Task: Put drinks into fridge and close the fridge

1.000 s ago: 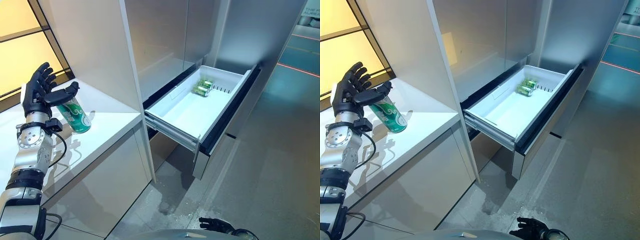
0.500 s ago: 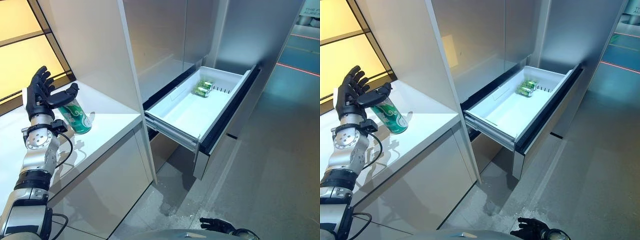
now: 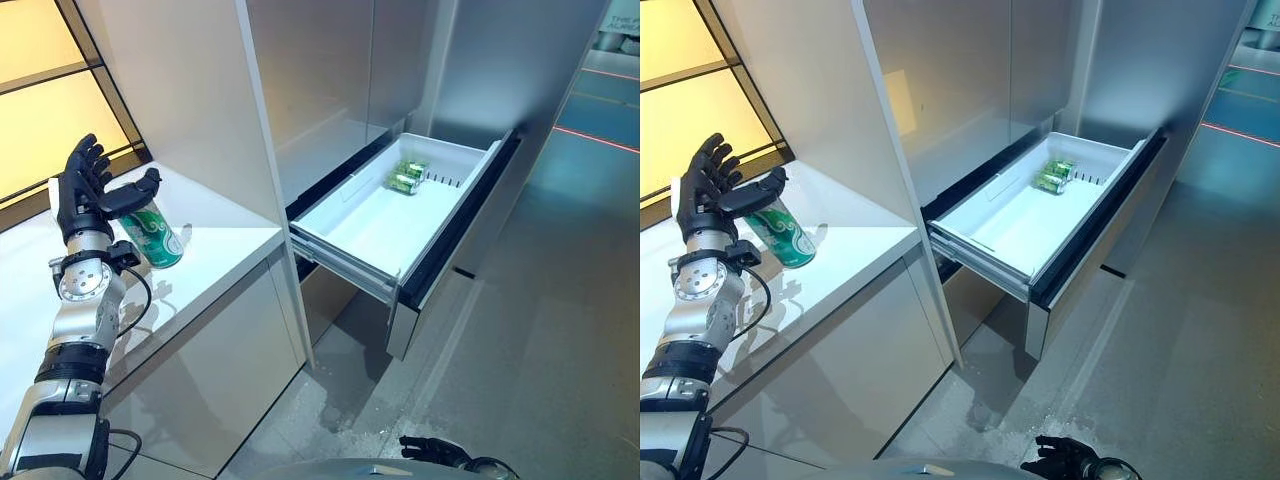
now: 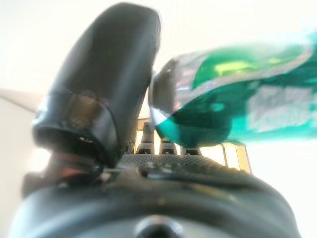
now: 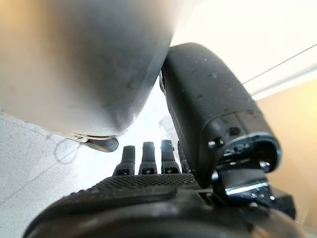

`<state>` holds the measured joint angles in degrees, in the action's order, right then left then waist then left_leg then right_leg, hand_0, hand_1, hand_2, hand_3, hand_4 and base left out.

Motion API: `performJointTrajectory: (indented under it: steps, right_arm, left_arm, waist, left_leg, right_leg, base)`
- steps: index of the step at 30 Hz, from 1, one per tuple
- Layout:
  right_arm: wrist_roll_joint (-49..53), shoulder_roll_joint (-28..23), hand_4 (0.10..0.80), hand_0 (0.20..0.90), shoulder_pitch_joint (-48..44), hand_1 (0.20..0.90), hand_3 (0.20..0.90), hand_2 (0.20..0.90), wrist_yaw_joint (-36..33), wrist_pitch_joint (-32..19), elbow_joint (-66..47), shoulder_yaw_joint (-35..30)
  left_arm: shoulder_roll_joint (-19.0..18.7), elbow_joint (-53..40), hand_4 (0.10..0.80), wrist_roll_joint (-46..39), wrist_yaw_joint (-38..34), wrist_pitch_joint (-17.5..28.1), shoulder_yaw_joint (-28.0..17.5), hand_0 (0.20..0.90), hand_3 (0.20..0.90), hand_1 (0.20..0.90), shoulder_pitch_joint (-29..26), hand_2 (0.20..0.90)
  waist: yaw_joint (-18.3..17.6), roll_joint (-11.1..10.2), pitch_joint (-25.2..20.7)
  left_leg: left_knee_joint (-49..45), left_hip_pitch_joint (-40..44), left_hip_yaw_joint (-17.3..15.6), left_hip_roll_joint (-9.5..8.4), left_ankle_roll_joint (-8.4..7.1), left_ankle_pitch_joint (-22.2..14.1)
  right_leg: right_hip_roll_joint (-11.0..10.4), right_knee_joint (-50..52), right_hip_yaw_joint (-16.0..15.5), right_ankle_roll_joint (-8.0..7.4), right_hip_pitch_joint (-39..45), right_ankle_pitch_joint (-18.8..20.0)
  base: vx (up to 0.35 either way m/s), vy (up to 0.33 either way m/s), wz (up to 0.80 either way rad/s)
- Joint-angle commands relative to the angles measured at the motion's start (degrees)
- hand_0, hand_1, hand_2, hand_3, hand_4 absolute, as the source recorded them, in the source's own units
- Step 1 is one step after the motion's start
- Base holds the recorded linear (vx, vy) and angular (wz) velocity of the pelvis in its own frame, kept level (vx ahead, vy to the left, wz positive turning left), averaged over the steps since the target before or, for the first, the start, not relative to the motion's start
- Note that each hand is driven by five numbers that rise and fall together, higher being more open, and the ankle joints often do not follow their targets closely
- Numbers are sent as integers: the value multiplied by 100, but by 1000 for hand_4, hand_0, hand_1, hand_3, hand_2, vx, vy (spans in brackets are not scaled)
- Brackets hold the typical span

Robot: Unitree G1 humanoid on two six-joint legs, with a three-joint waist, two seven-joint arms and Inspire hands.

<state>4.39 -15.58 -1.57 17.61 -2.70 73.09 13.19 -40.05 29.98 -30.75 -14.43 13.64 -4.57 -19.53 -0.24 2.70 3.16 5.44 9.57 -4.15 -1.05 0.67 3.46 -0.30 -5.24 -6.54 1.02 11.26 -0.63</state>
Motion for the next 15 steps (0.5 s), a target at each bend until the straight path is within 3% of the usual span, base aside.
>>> performJointTrajectory:
  steps: [1,9,15]
  right_arm:
    - [-178,-233,800,900,39,900,900,900,82,1,233,139]
    - [-210,-239,800,900,24,900,900,900,105,-22,258,96]
    - [-236,-248,800,900,54,900,900,900,129,-46,251,74]
  left_arm:
    - [-193,-205,800,188,-169,327,-306,900,900,900,-350,900]
    - [36,-761,800,-584,746,435,-269,900,900,900,-278,900]
    - [83,-731,800,-348,553,446,-285,900,900,900,-203,900]
  waist:
    - [5,32,-1]
    - [24,35,17]
    - [10,35,26]
  left_leg:
    - [-58,169,-63,-250,204,-810]
    - [-51,167,-53,-240,194,-805]
    - [-51,183,-46,-246,198,-808]
  right_leg:
    - [-74,580,-133,-375,-293,-545]
    - [-74,578,-127,-375,-294,-540]
    - [-75,580,-122,-379,-285,-538]
  base:
    - [0,0,0]
    - [0,0,0]
    - [0,0,0]
